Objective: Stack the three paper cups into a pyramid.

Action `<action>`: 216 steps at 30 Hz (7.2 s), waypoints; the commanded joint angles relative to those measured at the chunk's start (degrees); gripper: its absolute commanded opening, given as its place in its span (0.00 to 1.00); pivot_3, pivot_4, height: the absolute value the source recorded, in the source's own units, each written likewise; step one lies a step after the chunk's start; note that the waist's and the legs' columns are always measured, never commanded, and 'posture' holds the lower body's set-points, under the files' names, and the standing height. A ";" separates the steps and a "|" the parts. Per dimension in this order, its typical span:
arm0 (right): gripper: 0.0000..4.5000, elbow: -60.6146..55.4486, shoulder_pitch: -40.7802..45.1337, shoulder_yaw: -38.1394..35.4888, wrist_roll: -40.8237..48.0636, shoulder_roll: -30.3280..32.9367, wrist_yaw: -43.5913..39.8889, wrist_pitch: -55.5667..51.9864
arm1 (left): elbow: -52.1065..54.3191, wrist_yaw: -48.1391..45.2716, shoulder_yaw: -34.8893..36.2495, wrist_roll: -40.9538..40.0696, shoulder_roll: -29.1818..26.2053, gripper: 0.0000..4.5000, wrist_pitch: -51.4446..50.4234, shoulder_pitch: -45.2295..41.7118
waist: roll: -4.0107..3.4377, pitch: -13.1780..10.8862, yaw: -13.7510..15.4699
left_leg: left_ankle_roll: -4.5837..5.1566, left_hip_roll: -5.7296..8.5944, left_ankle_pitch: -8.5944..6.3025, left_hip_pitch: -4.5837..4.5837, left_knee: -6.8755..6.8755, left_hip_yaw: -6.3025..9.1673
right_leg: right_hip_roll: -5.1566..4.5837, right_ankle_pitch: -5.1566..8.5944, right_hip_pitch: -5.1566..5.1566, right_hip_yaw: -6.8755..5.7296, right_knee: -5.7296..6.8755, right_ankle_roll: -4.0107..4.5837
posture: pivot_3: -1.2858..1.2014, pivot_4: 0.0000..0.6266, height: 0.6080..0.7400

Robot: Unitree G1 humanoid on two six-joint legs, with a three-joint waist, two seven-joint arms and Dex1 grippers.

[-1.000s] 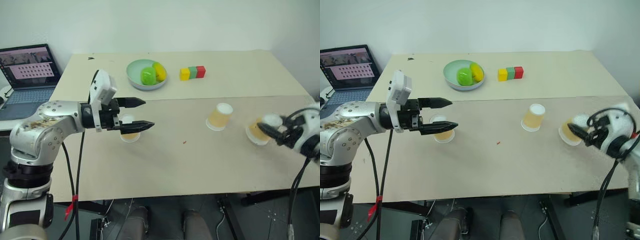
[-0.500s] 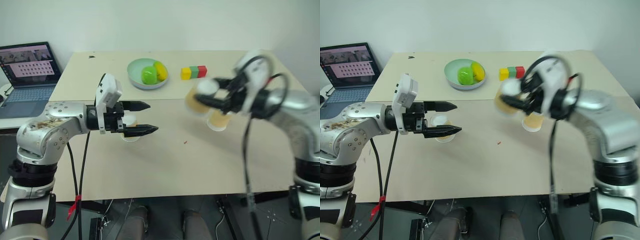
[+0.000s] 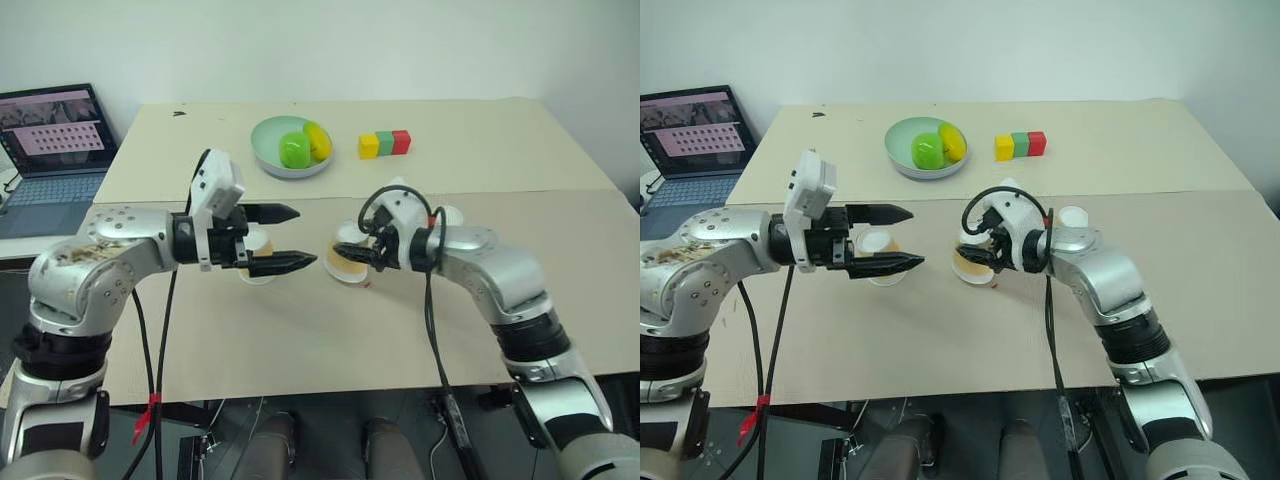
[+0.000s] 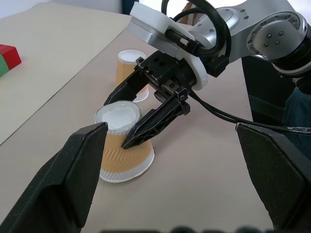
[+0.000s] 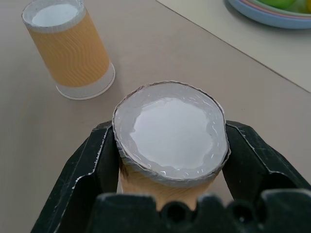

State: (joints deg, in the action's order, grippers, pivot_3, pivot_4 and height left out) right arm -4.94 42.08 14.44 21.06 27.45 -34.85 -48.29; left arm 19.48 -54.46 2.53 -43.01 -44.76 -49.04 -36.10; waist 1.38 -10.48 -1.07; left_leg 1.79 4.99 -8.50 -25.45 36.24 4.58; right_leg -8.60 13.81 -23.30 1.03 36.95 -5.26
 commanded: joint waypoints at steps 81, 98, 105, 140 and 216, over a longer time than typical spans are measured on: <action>1.00 36.36 1.13 -18.28 -12.51 9.33 -10.53 40.06 | 1.82 2.98 0.49 3.76 1.72 1.00 3.54 -0.77 | -0.02 -0.04 -0.09 | -0.10 -0.37 0.06 0.25 -0.13 -0.23 | 0.24 -0.10 0.20 0.08 -0.16 0.17 | 0.52 0.24 1.00; 0.64 23.45 0.07 -20.74 -7.04 9.99 -12.81 31.58 | 1.86 2.90 -0.51 4.26 2.21 1.00 3.53 -0.75 | -0.04 -0.05 -0.17 | -0.11 -0.37 0.07 0.25 -0.16 -0.23 | 0.24 -0.11 0.16 0.10 -0.15 0.17 | 0.52 0.24 1.00; 0.64 9.46 -3.64 -17.61 -4.75 9.03 -13.17 23.16 | 1.80 2.79 -1.01 4.43 2.45 1.00 3.64 -1.08 | -0.04 -0.05 0.06 | -0.11 -0.39 0.07 0.25 -0.18 -0.21 | 0.24 -0.10 0.16 0.07 -0.15 0.17 | 0.52 0.24 1.00; 0.99 -0.44 -9.37 -10.78 -3.25 1.09 -9.98 16.52 | 0.82 2.13 -0.82 4.90 2.82 1.00 5.18 -0.86 | -0.04 -0.05 0.11 | -0.12 -0.38 0.07 0.25 -0.16 -0.21 | 0.25 -0.11 0.13 0.08 -0.10 0.17 | 0.52 0.24 1.00; 0.99 -1.36 -12.65 -31.39 13.71 20.76 -21.32 13.56 | -10.31 17.19 2.64 21.85 11.75 1.00 19.38 17.19 | -0.01 -0.09 1.06 | -0.23 -0.71 0.00 0.26 -0.23 -0.34 | 0.38 -0.24 0.09 0.03 -0.27 0.45 | 0.52 0.24 1.00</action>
State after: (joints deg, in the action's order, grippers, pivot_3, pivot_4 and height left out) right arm -4.25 29.09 -14.40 34.04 47.14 -56.51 -36.11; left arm 9.11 -37.62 4.99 -21.79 -33.16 -31.32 -17.55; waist 1.36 -10.58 0.00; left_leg 1.56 4.28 -8.50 -25.19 36.02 4.24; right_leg -8.22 13.58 -23.20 1.04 36.68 -4.81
